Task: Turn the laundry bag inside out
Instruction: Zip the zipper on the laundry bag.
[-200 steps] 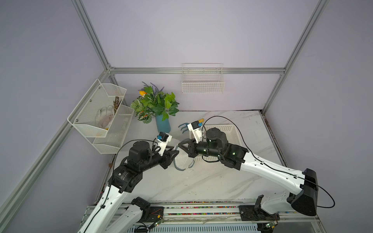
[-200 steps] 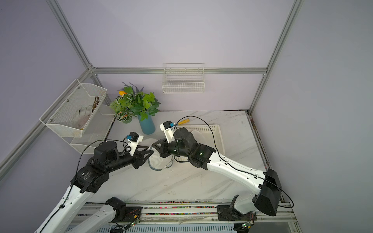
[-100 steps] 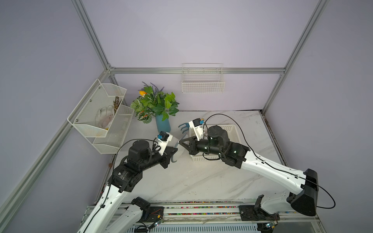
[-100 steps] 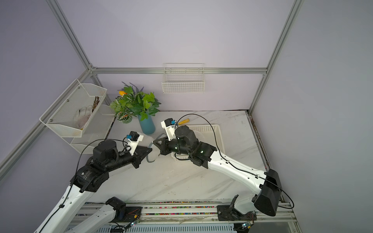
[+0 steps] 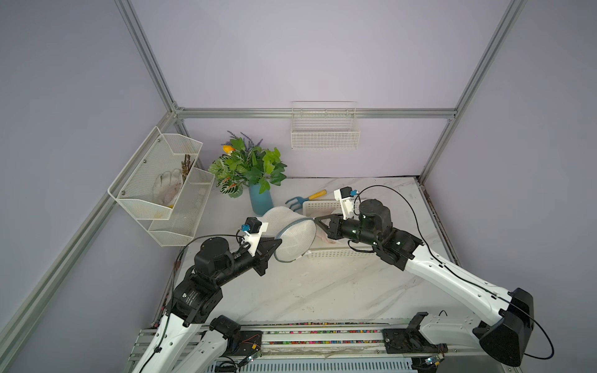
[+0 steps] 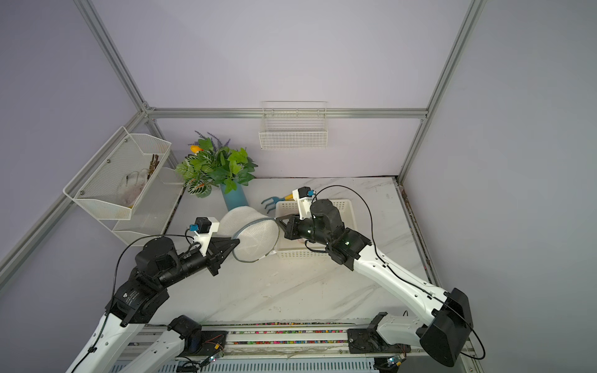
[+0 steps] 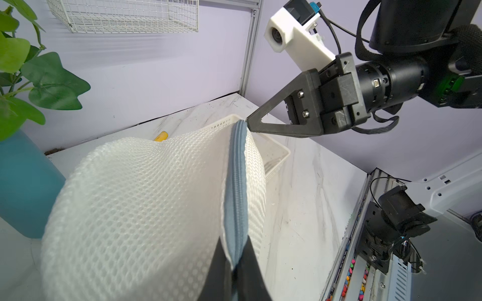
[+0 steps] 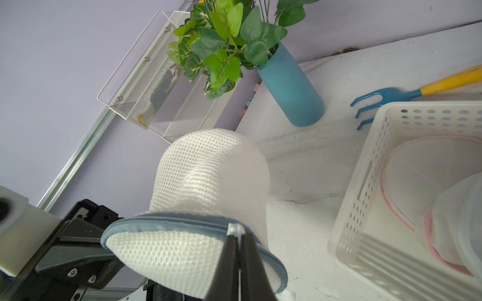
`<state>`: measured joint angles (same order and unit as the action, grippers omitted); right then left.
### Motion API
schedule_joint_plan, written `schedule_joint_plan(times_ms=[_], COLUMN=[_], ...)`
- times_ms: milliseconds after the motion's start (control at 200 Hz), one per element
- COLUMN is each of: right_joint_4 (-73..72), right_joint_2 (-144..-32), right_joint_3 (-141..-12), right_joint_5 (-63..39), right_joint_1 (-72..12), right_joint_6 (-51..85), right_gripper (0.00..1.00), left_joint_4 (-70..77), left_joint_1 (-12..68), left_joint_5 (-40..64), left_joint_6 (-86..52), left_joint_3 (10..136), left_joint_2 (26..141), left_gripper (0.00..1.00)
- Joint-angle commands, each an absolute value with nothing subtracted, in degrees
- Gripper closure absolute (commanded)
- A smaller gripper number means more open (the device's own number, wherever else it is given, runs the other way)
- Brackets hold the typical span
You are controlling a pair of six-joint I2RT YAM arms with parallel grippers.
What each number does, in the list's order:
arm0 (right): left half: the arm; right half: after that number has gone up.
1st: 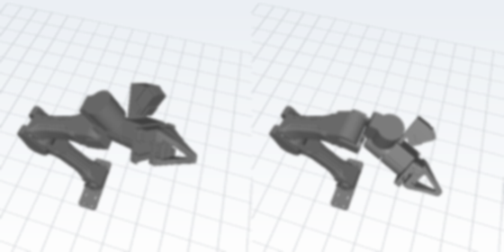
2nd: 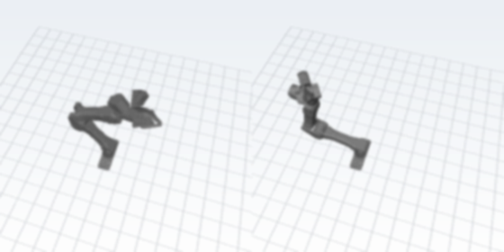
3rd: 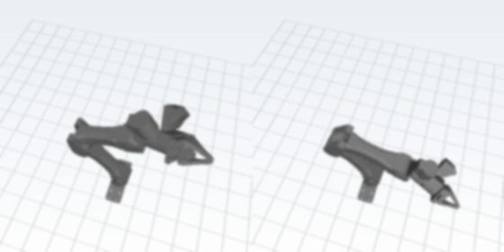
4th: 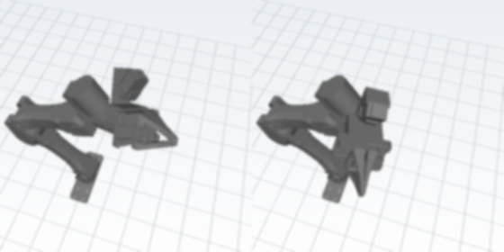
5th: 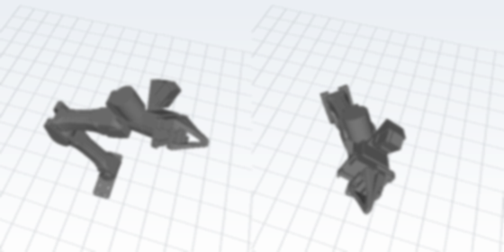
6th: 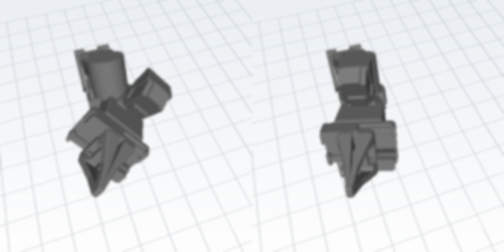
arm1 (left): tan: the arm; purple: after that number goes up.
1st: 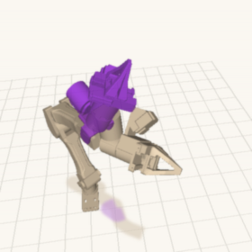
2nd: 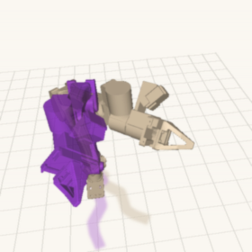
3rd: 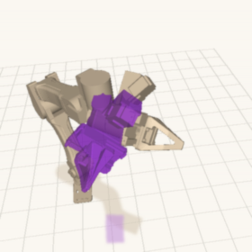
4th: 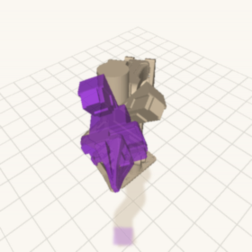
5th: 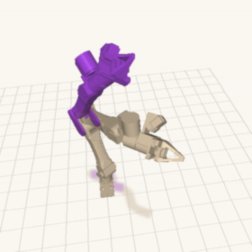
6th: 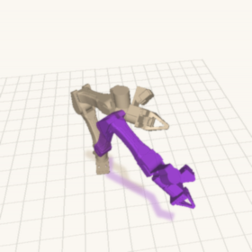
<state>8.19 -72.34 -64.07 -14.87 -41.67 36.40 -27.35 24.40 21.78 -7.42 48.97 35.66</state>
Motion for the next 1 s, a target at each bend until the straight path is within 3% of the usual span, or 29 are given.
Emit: schedule_joint_plan(times_ms=[0, 65, 205, 310, 716, 996], right_joint_4=[7.55, 7.73, 9.86, 12.41, 16.57, 14.11], right_joint_2=[-72.62, -73.26, -74.39, -75.38, -80.65, -80.5], right_joint_3=[-65.39, -66.69, -69.51, -71.42, -76.28, -76.32], right_joint_5=[-16.39, -17.42, -17.68, -16.97, -19.35, -20.65], right_joint_1=[-41.04, -41.5, -43.27, -45.15, -52.52, -54.06], right_joint_6=[36.82, 36.1, 33.15, 30.63, 24.55, 25.22], right_gripper=[1.0, 1.0, 1.0, 1.0, 1.0, 1.0], left_joint_4=[-23.87, -24.55, -26.81, -29.31, -30.42, -31.03], left_joint_1=[24.25, 24.25, 24.19, 24.25, 24.26, 24.22], left_joint_5=[21.04, 21.02, 20.44, 18.91, 25.86, 28.64], left_joint_6=[-8.59, -8.53, -7.36, -5.56, -2.4, -1.89], left_joint_3=[48.98, 48.87, 49.46, 50.03, 52.41, 51.66], left_joint_2=[36.0, 36.96, 38.43, 38.97, 40.95, 41.09], left_gripper=[0.97, 0.84, 0.46, 0.37, 0.37, 0.71])
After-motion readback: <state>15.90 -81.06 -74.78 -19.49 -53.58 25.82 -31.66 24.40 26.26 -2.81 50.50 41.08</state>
